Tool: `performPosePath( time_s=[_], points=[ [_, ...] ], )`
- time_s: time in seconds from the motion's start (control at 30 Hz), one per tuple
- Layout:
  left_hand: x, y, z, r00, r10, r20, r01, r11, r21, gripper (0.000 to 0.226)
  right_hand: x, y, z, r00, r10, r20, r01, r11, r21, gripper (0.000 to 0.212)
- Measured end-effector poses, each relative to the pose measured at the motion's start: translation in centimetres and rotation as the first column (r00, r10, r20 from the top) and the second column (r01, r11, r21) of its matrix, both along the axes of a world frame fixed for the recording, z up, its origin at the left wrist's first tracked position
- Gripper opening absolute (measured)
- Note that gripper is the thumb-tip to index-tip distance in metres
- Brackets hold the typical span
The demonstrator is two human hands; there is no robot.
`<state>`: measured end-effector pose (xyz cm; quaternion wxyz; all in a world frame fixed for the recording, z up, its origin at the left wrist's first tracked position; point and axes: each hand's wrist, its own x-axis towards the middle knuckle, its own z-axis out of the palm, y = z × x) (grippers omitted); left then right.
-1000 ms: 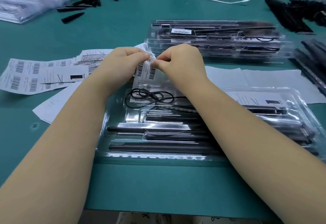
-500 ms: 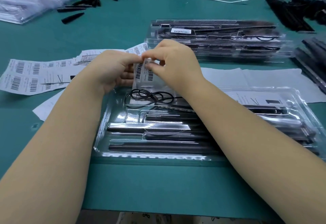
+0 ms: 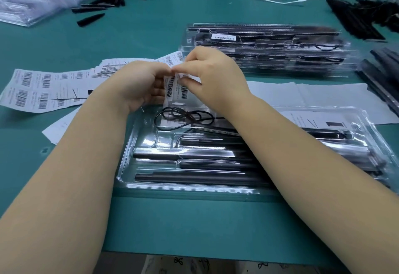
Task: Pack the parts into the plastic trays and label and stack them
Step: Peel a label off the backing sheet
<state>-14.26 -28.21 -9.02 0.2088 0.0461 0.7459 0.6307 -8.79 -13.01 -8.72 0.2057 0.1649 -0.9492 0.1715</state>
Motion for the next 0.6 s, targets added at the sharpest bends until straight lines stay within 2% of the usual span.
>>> performPosePath(
  time_s=[0.07,0.2,0.33,0.5,0.6],
  points=[
    [-0.02,0.01,0.06,0.999,0.016,0.038,-0.017,0.999,0.036,0.017,0.00,0.03,0.03,1.000,0.000,-0.013,0.000,1.000,0.004,0.023],
    [0.21,0.14,0.12,1.000,0.008,0.021,-0.009,1.000,0.022,0.021,0.07,-0.12,-0.14,0.997,0.002,-0.079,0.000,1.000,0.032,0.021],
    [0.12,0.17,0.00,0.999,0.040,0.012,-0.040,0.999,0.010,0.017,-0.22,-0.29,-0.31,0.999,0.003,-0.048,0.000,0.998,0.069,0.027],
    [0.07,0.11,-0.14,0.999,0.050,0.003,-0.050,0.999,0.018,0.012,-0.21,0.15,-0.43,0.999,-0.016,-0.047,0.015,1.000,-0.026,0.021],
    [0.13,0.01,-0.11,1.000,0.020,0.006,-0.020,0.999,0.048,0.014,0.04,0.20,-0.25,1.000,0.004,-0.025,-0.004,1.000,-0.012,0.019]
  ],
)
